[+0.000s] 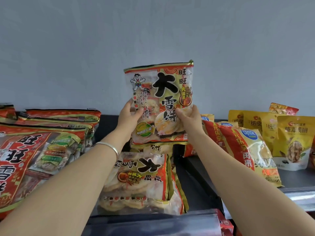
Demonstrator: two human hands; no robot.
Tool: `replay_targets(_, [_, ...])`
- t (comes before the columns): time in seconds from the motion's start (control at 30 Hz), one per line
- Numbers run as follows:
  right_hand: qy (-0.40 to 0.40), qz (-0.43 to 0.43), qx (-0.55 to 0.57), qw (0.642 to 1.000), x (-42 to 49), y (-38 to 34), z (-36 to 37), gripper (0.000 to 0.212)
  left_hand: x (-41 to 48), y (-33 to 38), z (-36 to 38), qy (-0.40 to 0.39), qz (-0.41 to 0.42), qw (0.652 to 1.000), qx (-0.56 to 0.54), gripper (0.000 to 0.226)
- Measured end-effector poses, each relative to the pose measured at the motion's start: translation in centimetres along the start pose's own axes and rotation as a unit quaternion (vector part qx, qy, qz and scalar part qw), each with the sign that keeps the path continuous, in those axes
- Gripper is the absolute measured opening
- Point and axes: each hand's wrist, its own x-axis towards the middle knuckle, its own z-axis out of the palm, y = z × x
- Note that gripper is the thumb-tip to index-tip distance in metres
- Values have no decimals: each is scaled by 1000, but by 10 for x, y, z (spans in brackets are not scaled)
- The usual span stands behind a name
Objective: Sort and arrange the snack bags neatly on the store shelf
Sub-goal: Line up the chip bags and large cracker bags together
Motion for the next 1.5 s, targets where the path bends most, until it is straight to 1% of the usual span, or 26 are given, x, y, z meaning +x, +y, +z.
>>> replay_targets(0.1, [-17,16,-10,1000,18,22,5,35,10,-16,11,-6,-18,999,27,57])
replay_targets(0.23, [-49,90,-105,989,27,66,9,42,12,-55,17,-39,-118,987,101,55])
replay_targets(0.3, [-76,147,-148,975,27,85,10,47,9,-69,19,-52,-170,973,145,57])
replay_targets(0.37, [-99,167,-184,964,27,95,11,51,9,-77,20,-61,-201,954,212,62])
replay_targets(0.43, [-108,161,-207,959,28,98,12,52,11,-78,19,-70,-210,933,285,65])
replay_targets(0.5, [-115,161,-231,953,29,97,12,52,16,-80,15,-83,-210,918,327,64])
replay_targets(0.63, [-130,195,-261,936,24,100,12,56,23,-89,4,-128,-208,907,343,61])
replay_targets(0.73, [-135,224,-262,929,19,104,9,57,16,-88,6,-160,-219,892,361,57])
replay_targets(0.8, [-127,219,-261,932,16,101,9,56,7,-82,10,-162,-216,881,387,51])
replay_targets(0.87, [-104,194,-274,936,11,96,10,57,-1,-78,9,-158,-211,869,418,48])
replay_targets(0.93, [-75,173,-296,936,1,90,12,66,-10,-72,3,-158,-209,860,439,49])
replay_targets(1.0, [-44,146,-319,935,-12,84,14,71,-17,-68,-3,-162,-202,858,443,51])
replay_targets(1.07, [-26,110,-334,936,-26,77,17,66,-26,-64,-10,-169,-181,853,460,51])
replay_targets(1.13, [-18,95,-349,932,-40,71,20,54,-33,-63,-16,-176,-148,845,483,48])
replay_targets(1.23, [-24,116,-357,927,-59,62,23,43,-46,-59,-24,-201,-104,844,486,46])
replay_targets(1.3, [-33,152,-343,926,-72,58,24,47,-56,-56,-27,-214,-83,844,484,48])
replay_targets(1.37, [-52,176,-317,931,-83,56,24,49,-66,-54,-31,-220,-63,843,486,47])
replay_targets(1.43, [-67,200,-287,935,-90,53,25,43,-75,-53,-35,-222,-50,845,484,44])
replay_targets(1.5, [-63,257,-244,933,-98,44,25,40,-83,-51,-40,-224,-41,849,476,44])
